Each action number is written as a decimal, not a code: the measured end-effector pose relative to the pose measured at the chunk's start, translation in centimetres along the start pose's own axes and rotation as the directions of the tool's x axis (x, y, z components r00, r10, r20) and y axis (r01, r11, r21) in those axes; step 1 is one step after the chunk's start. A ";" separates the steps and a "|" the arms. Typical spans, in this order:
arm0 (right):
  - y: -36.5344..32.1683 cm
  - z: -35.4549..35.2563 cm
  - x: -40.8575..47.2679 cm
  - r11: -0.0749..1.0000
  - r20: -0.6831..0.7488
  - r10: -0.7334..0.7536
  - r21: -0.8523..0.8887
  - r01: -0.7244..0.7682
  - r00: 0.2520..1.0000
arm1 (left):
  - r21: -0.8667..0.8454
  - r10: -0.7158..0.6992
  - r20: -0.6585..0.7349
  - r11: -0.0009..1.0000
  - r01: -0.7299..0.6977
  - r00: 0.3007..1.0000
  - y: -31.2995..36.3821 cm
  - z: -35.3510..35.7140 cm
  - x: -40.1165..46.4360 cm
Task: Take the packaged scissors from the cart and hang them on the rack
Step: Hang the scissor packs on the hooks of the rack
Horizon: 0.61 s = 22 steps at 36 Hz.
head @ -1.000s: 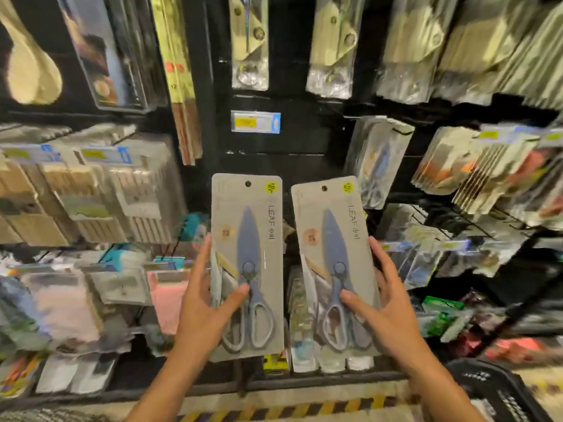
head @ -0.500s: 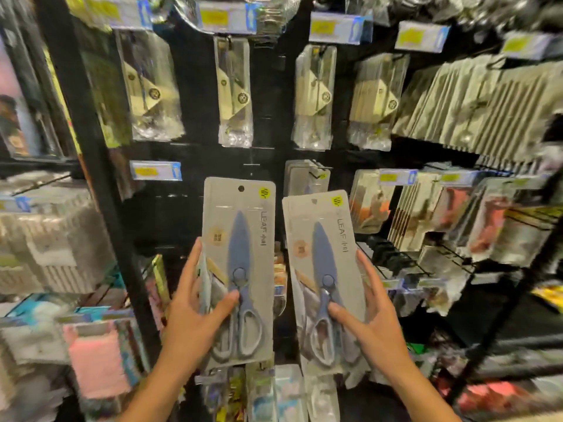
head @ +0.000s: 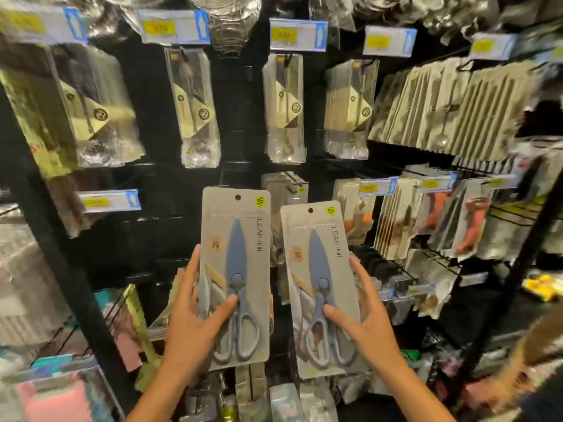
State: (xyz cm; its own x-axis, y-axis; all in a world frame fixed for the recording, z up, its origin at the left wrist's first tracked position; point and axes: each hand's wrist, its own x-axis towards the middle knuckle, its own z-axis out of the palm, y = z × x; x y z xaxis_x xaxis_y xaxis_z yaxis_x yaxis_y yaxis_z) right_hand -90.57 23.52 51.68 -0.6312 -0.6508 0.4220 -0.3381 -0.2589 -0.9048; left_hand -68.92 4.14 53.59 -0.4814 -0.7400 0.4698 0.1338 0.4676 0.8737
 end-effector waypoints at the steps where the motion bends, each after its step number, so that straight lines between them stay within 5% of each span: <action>1: 0.0 0.0 0.5 1.000 -0.007 0.000 -0.009 0.000 1.000 | 0.006 0.011 0.006 1.000 -0.011 1.000 0.0 0.1 0.6; 22: 3.1 1.9 7.8 0.999 0.014 0.016 -0.032 -0.015 1.000 | -0.002 0.000 0.024 1.000 0.000 1.000 -2.6 0.6 6.1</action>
State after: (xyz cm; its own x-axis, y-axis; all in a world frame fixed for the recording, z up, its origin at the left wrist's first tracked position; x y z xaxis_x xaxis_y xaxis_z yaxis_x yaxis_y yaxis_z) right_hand -95.23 16.27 52.09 -0.6266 -0.6646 0.4071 -0.3509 -0.2259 -0.9088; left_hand -72.78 -1.34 54.10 -0.5018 -0.7282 0.4669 0.1355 0.4669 0.8738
